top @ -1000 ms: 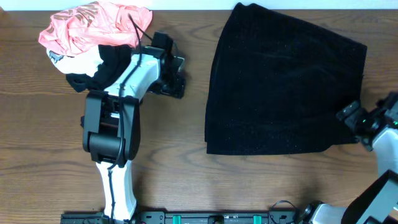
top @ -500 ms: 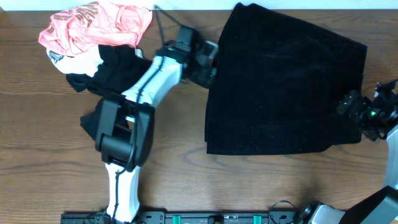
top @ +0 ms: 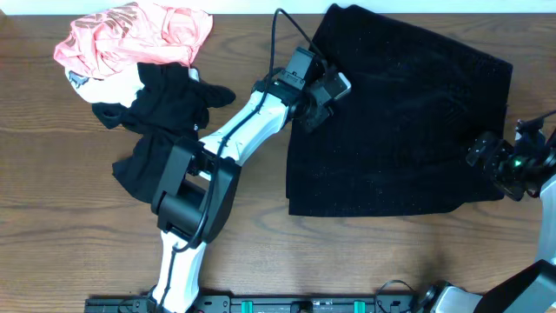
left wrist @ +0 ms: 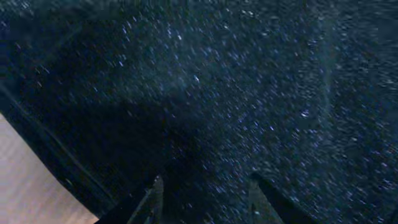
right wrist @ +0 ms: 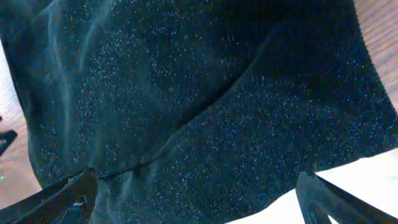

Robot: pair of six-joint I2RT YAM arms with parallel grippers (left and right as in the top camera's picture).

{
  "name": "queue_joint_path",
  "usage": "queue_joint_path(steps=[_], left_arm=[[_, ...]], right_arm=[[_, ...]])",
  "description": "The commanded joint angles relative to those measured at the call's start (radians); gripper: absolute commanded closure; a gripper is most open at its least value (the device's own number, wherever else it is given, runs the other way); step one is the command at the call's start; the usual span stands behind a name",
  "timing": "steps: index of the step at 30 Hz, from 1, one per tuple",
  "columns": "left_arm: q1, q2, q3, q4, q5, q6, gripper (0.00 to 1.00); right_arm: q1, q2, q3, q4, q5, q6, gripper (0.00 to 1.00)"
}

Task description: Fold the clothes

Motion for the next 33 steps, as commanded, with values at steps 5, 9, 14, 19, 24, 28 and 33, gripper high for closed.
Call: queue_joint_path(steps=[5,9,14,19,24,28,33], left_arm=[[-0.014,0.087,0.017,0.079,-0.017,0.029,0.57],[-0.016,0.117,0.017,0.118,-0.017,0.029,0.57],[-0.018,0.138,0.017,0.151,-0.018,0.029,0.57],[-0.018,0.174,0.016,0.147,-0.064,0.032,0.60],[-0.018,0.203,0.014,0.128,-0.196,0.031,0.73],[-0.014,0.227,0.012,0.112,-0.305,0.032,0.73],[0.003,0.254,-0.014,0.105,-0.339,0.032,0.73]], right_arm=[[-0.006,-0.010,0.014,-0.010,-0.015,-0.020,0.01],[-0.006,-0.010,0.014,-0.010,-0.015,-0.020,0.01],[-0.006,-0.010,0.014,-0.014,-0.015,-0.020,0.01],[-0.006,-0.010,0.014,-0.020,-0.014,-0.020,0.01],[-0.006,-0.010,0.014,-0.020,-0.014,-0.020,0.01],[-0.006,-0.010,0.014,-0.021,-0.014,-0.020,0.01],[-0.006,-0.010,0.014,-0.020,-0.015,-0.020,0.01]])
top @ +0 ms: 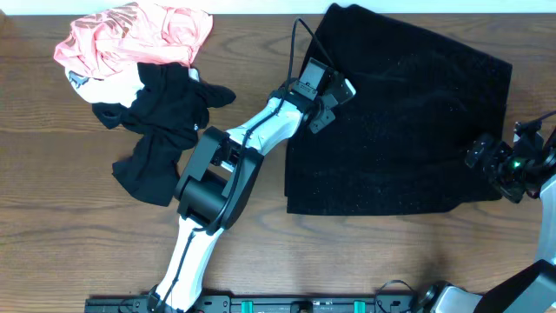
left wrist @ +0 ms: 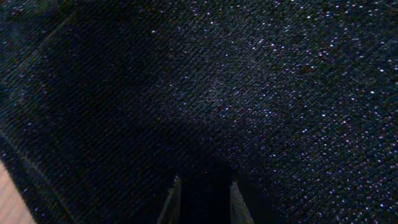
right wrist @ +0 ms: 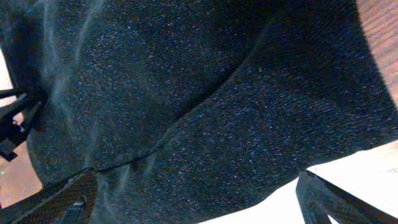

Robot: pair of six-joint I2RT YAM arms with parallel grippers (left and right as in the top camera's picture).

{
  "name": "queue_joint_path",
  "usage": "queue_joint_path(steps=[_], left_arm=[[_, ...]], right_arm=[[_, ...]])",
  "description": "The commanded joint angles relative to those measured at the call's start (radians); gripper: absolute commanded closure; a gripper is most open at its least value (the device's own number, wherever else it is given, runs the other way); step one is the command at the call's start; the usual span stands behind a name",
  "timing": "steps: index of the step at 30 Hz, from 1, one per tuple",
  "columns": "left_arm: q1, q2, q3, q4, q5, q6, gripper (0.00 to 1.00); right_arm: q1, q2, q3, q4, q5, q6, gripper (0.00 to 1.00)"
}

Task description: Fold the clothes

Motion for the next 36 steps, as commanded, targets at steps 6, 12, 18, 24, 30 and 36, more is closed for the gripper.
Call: queue_joint_path(steps=[6,12,18,24,30,36], left_arm=[[0.070,0.114,-0.084,-0.052,-0.142,0.009,0.73],[0.117,0.114,-0.127,-0.091,-0.142,-0.029,0.74],[0.166,0.114,-0.157,-0.145,-0.142,-0.195,0.75],[0.203,0.114,-0.168,-0.182,-0.142,-0.344,0.79],[0.246,0.114,-0.171,-0.336,-0.141,-0.539,0.79],[0.256,0.114,-0.203,-0.421,-0.129,-0.610,0.79]], right_arm=[[-0.006,-0.010,0.014,0.002,-0.014,-0.013,0.01],[-0.006,-0.010,0.014,0.003,-0.014,-0.013,0.01],[-0.006,-0.010,0.014,0.012,-0.014,-0.013,0.01],[-0.006,-0.010,0.014,0.014,-0.014,-0.012,0.01],[-0.002,-0.010,0.014,0.015,-0.015,-0.008,0.01],[0.013,-0.010,0.014,0.018,-0.015,-0.002,0.01]])
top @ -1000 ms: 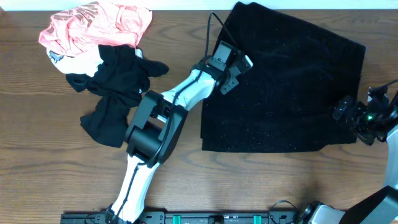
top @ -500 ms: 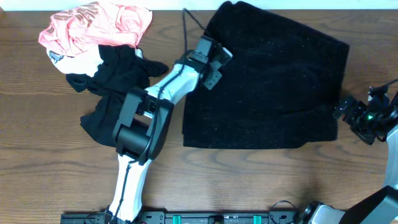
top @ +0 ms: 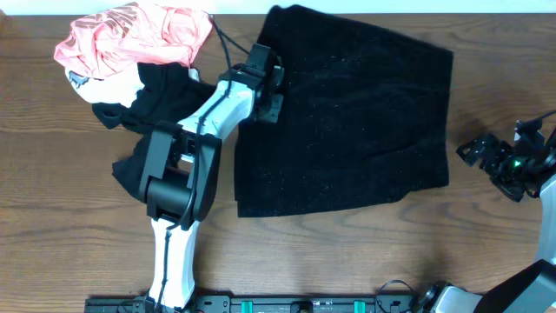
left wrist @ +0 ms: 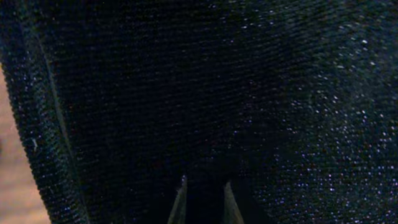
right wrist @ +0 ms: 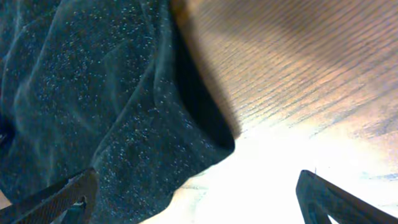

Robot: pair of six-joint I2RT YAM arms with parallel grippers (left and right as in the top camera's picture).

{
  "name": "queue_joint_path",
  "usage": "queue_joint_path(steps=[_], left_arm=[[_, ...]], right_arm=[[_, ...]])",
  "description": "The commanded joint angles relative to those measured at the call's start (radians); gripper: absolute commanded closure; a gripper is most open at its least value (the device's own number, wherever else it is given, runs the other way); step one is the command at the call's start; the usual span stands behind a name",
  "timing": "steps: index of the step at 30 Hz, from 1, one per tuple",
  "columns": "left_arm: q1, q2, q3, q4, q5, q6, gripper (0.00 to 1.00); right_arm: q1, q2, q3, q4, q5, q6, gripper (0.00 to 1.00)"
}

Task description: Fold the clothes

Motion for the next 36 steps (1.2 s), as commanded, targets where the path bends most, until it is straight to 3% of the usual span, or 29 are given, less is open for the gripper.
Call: queue_joint_path(steps=[1,8,10,13,16,31,36], left_arm=[[0.026,0.183,-0.163,-0.112,-0.101,-0.104,0.79],[0.032,0.176,-0.174,-0.123,-0.102,-0.106,0.78],[0.037,0.163,-0.161,-0.127,-0.102,-0.106,0.64],[0.047,0.120,-0.145,-0.137,-0.102,-0.106,0.22],[0.055,0.038,-0.142,-0.138,-0.102,-0.102,0.02],[0.055,-0.495,-0.142,-0.185,-0.103,-0.117,0.02],[0.055,-0.642,-0.142,-0.338,-0.102,-0.305,0.02]], right_arm=[[0.014,-0.010,0.014,0.003,-0.015,-0.002,0.01],[0.039,-0.010,0.014,0.027,-0.025,-0.022,0.01],[0.070,-0.010,0.014,0.047,-0.033,-0.050,0.01],[0.108,-0.010,0.019,0.075,-0.033,-0.051,0.01],[0.135,-0.010,0.040,0.078,-0.032,-0.053,0.01],[0.239,-0.061,0.182,-0.029,0.126,0.048,0.01],[0.302,-0.082,0.229,-0.139,0.203,0.129,0.01]])
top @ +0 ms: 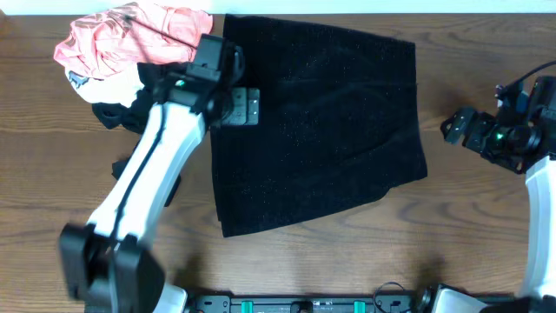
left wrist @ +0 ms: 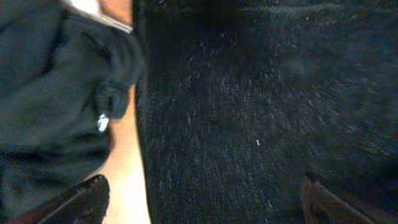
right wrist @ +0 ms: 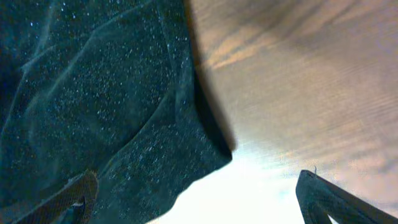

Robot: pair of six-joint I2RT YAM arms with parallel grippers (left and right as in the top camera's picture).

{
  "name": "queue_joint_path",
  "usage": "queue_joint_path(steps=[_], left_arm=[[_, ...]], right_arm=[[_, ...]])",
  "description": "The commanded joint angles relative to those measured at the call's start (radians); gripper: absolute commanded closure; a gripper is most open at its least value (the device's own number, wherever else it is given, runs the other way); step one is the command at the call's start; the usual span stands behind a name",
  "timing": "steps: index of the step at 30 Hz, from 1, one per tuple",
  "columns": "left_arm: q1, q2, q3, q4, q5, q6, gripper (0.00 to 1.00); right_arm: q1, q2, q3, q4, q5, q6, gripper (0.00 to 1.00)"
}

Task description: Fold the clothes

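A black sparkly cloth [top: 317,122] lies spread flat across the table's middle. My left gripper [top: 243,107] hovers over the cloth's left edge. In the left wrist view this gripper [left wrist: 202,202] is open, its fingers [left wrist: 81,199] wide apart, with the cloth [left wrist: 249,112] below. My right gripper [top: 452,128] stays just right of the cloth, apart from it. The right wrist view shows that gripper [right wrist: 199,199] open over bare wood, with the cloth's corner [right wrist: 155,124] ahead of it.
A heap of clothes sits at the back left: a pink garment [top: 130,35] on top, a white piece [top: 109,85] and a crumpled black garment [top: 165,91] touching the cloth's left edge. The table's back edge [top: 452,10] runs just behind the cloth.
My left gripper was shut on the cloth's left part; now it is open and higher over that edge. The cloth lies further left and slightly turned. The right gripper sits slightly left and back.
The cloth lay at the table's right, my left gripper open over its left part and the right gripper open at its right edge. Then the left fingers were shut on the cloth. Later the cloth lay leftward, clear of the right gripper. Now it lies mid-table, released.
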Motion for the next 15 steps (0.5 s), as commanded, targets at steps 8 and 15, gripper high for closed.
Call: queue_joint_path(steps=[8,15], left_arm=[[-0.001,-0.176,0.008,-0.335,0.176,-0.298,0.02],[-0.001,-0.180,-0.003,-0.350,0.293,-0.293,0.02]], right_arm=[[0.296,-0.039,0.025,-0.201,0.228,0.156,0.01],[0.456,-0.036,0.012,-0.134,0.055,0.236,0.01]])
